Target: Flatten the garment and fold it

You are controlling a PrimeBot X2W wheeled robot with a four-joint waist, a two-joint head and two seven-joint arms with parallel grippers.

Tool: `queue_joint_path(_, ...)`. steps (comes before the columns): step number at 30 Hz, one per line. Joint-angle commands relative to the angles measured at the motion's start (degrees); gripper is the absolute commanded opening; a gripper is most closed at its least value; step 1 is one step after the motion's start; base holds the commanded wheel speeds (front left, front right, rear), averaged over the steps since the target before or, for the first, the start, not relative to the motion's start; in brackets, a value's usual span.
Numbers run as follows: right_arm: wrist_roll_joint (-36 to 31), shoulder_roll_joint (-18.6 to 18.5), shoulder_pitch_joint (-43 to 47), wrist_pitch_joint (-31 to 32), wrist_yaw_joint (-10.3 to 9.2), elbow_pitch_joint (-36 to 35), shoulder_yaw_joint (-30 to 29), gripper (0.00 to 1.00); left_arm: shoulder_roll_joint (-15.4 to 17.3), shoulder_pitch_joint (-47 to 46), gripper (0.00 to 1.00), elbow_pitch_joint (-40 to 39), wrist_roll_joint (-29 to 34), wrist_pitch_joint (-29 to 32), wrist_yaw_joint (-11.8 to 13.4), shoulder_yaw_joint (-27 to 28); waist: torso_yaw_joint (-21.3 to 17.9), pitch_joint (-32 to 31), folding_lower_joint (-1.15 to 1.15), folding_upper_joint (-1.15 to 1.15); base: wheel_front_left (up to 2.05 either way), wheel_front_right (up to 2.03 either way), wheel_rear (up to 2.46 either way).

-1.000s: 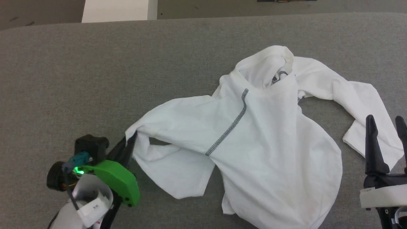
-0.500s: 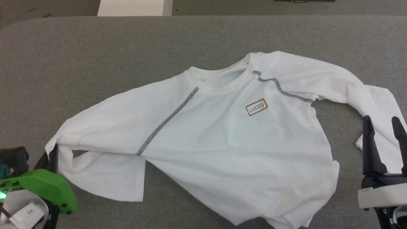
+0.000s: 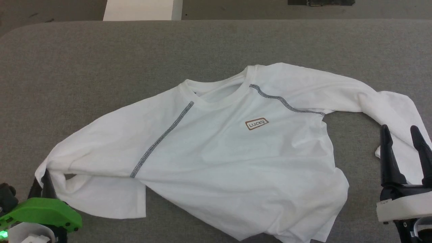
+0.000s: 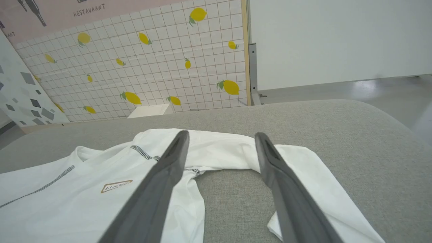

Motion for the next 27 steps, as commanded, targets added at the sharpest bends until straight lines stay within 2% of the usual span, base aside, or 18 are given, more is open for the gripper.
queue_joint_path(1, -0.5, 0.1, -0.2, 0.6, -0.09, -0.2, 0.3, 1.00, -1.1, -0.5, 1.00, -0.8, -2.3, -1.4, -1.1, 0.6, 0.5, -0.4, 0.00, 0.00, 0.00, 0.00, 0.00)
queue_joint_path(7, -4.8, 0.1, -3.7, 3.8, -0.09, -2.8, 0.3, 1.00, -3.9, -3.8, 1.00, -7.1, -8.1, -6.6, -6.6, -0.7, 1.1, -0.8, 0.00, 0.00, 0.00, 0.00, 0.00)
queue_joint_path(12, -7.1, 0.1, -6.9, 7.6, -0.09, -3.2, -0.7, 1.00, -4.8, -5.7, 1.00, -12.0, -6.3, -12.7, -9.3, -3.2, 1.1, -0.3, 0.00, 0.00, 0.00, 0.00, 0.00)
queue_joint_path(17, -10.2, -2.4, -9.4, 11.0, -0.09, 0.0, -3.9, 1.00, -6.1, -5.1, 1.00, -11.5, -2.5, -15.5, -9.7, -7.6, 1.1, 1.2, 0.00, 0.00, 0.00, 0.00, 0.00)
queue_joint_path(23, -11.2, -7.6, -11.1, 15.9, -0.09, 8.2, -9.3, 1.00, -7.2, -5.7, 1.00, -8.7, -0.4, -17.1, -10.1, -11.7, 1.9, 4.3, 0.00, 0.00, 0.00, 0.00, 0.00)
queue_joint_path(27, -10.5, -10.3, -12.1, 17.9, -0.09, 14.1, -10.9, 1.00, -6.7, -7.0, 1.00, -8.1, 1.1, -17.6, -10.4, -13.0, 2.6, 6.6, 0.00, 0.00, 0.00, 0.00, 0.00)
